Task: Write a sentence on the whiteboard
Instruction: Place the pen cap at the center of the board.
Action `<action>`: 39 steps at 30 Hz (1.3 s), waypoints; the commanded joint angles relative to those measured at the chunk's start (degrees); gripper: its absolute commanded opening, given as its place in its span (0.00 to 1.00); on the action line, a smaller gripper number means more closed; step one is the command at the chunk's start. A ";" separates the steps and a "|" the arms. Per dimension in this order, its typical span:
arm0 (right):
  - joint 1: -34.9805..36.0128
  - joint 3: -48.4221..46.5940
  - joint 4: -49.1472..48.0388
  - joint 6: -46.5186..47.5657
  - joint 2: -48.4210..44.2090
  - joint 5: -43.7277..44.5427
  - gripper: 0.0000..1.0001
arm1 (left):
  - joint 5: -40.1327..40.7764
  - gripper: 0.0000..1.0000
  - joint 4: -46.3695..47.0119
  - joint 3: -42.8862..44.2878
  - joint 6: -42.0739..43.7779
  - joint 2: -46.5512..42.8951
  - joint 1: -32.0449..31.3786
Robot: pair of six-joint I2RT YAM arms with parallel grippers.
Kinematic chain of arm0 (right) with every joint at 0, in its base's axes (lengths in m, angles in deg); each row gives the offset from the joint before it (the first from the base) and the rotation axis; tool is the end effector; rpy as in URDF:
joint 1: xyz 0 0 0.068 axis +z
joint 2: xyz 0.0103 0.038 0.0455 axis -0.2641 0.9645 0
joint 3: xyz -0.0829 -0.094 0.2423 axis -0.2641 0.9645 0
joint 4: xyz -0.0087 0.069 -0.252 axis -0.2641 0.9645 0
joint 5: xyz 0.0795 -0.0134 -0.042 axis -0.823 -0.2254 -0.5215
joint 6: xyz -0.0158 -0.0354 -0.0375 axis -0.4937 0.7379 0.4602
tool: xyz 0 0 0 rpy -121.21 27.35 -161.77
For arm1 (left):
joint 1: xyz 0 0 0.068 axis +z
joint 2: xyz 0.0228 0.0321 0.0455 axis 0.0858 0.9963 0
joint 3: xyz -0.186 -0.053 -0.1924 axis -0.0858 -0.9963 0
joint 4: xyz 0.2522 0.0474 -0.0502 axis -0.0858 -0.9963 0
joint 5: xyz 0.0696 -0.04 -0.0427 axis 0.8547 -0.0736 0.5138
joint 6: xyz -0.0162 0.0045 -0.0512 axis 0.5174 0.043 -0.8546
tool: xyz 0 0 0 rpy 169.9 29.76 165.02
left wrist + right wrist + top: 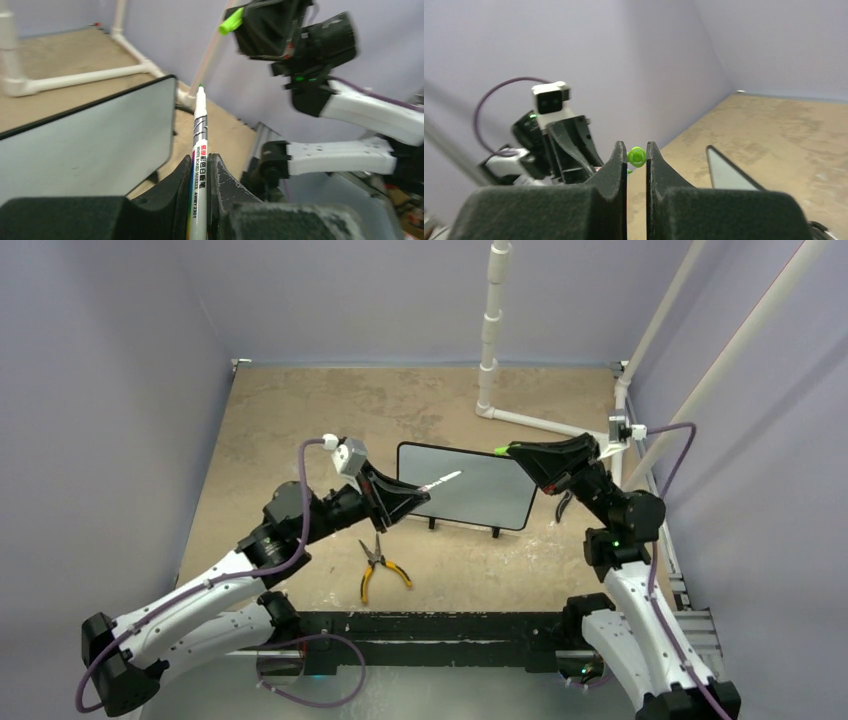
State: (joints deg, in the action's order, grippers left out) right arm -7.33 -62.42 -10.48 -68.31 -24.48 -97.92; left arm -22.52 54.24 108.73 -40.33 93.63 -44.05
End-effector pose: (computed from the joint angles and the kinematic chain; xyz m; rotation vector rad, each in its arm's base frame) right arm 0.1504 0.0445 0.3501 -0.2039 1.1692 1.4279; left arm 0.1216 -0.1558 0.3412 0.5076 1.4621 -1.3566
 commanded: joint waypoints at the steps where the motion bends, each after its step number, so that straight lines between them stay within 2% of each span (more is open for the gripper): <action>1: 1.07 -10.68 36.09 23.62 -4.25 8.70 0.00 | 13.92 0.00 -23.93 9.66 12.45 -2.74 0.43; 3: 1.38 -11.64 43.50 27.55 -4.91 9.38 0.00 | 14.42 0.00 -29.33 13.71 16.26 -1.57 0.52; 6: 2.70 -9.70 49.11 29.10 -4.57 8.57 0.00 | 12.43 0.00 -35.65 19.83 20.33 1.67 0.48; 10: 9.20 -5.31 53.27 29.20 -4.63 14.00 0.00 | 11.74 0.00 -42.37 25.54 21.80 5.84 0.54; 14: 17.96 -1.34 53.34 27.23 -2.51 21.95 0.00 | 18.09 0.00 -43.44 24.70 21.46 5.60 0.48; 18: 25.21 1.33 51.89 26.31 4.02 28.51 0.00 | 24.40 0.00 -41.81 21.23 20.85 5.09 0.54; 22: 31.26 2.21 48.98 25.81 11.19 36.17 0.00 | 25.04 0.00 -39.83 18.55 20.67 4.93 0.54; 26: 34.48 3.53 44.66 24.49 16.04 39.18 0.02 | 24.40 0.00 -39.55 17.75 20.48 4.85 0.52; 30: 35.38 4.59 42.11 23.97 18.94 39.75 0.15 | 24.26 0.00 -39.90 17.08 20.42 4.84 0.51; 35: 35.55 4.39 42.37 25.20 18.59 39.11 0.55 | 24.23 0.00 -39.51 15.97 20.04 4.94 0.46; 39: 35.69 3.06 44.93 27.58 15.21 38.52 0.69 | 24.18 0.00 -38.36 15.42 19.32 4.34 0.54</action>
State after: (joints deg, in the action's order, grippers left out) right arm 27.93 -57.78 34.86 -43.31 -5.95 -60.04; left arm 1.21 13.21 124.64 -20.15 99.18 -43.79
